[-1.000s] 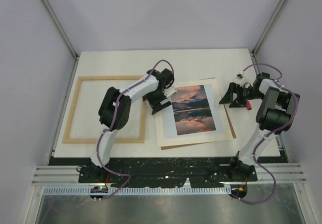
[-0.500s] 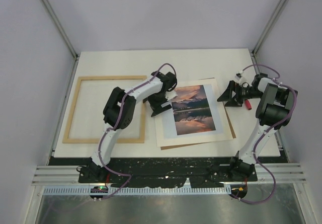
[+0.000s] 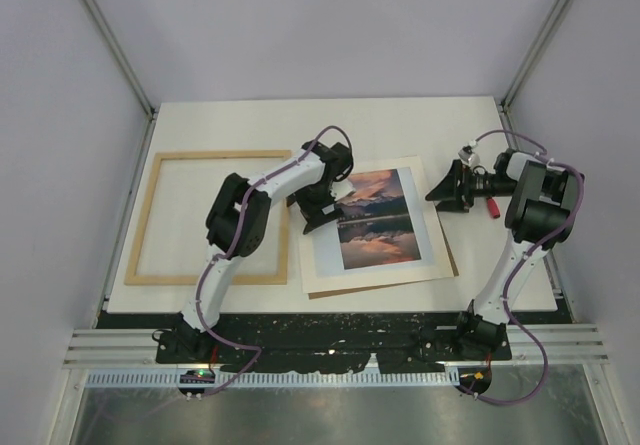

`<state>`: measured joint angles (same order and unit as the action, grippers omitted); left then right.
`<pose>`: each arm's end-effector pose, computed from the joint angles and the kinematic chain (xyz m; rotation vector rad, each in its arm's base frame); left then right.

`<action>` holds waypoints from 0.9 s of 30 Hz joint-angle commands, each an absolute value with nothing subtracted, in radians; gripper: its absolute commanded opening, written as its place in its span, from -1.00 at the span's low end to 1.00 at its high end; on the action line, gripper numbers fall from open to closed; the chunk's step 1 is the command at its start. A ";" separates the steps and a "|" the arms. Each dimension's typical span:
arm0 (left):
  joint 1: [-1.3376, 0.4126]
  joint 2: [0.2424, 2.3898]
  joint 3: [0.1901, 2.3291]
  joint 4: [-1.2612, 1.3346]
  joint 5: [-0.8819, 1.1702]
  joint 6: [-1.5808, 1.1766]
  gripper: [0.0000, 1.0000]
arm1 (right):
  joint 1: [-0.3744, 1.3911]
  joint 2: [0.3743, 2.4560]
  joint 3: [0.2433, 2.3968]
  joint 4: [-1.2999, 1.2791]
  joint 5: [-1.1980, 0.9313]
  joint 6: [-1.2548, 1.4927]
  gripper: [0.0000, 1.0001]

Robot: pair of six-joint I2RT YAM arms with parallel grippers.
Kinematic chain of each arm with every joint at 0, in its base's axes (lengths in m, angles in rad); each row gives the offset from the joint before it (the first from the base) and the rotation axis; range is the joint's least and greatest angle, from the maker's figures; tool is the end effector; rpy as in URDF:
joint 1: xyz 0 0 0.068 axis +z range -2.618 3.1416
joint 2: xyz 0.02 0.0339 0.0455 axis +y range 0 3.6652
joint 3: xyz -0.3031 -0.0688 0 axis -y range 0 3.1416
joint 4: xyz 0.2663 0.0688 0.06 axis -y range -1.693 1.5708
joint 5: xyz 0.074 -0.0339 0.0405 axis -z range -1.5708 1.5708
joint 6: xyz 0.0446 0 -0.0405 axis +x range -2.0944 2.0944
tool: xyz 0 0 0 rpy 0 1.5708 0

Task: Take the photo out of the frame
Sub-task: Pick up the photo frame item from the photo frame.

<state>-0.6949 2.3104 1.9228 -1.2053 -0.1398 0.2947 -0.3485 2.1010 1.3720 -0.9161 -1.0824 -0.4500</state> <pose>0.3810 -0.3096 0.1742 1.4873 2.7513 0.2215 0.3939 -0.1012 0.1477 -0.0691 2.4321 1.3822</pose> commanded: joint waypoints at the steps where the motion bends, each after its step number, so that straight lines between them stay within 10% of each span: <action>1: -0.713 2.330 1.944 -1.192 -0.037 0.288 0.99 | -0.334 2.121 1.428 -1.046 -1.250 -0.534 0.86; 17: -0.721 2.326 1.940 -1.189 -0.026 0.287 0.99 | -0.324 2.226 1.528 -1.433 -1.392 -0.866 0.59; 27: -0.721 2.329 1.945 -1.190 -0.014 0.287 0.99 | -0.311 2.171 1.423 -1.083 -1.290 -0.575 -0.43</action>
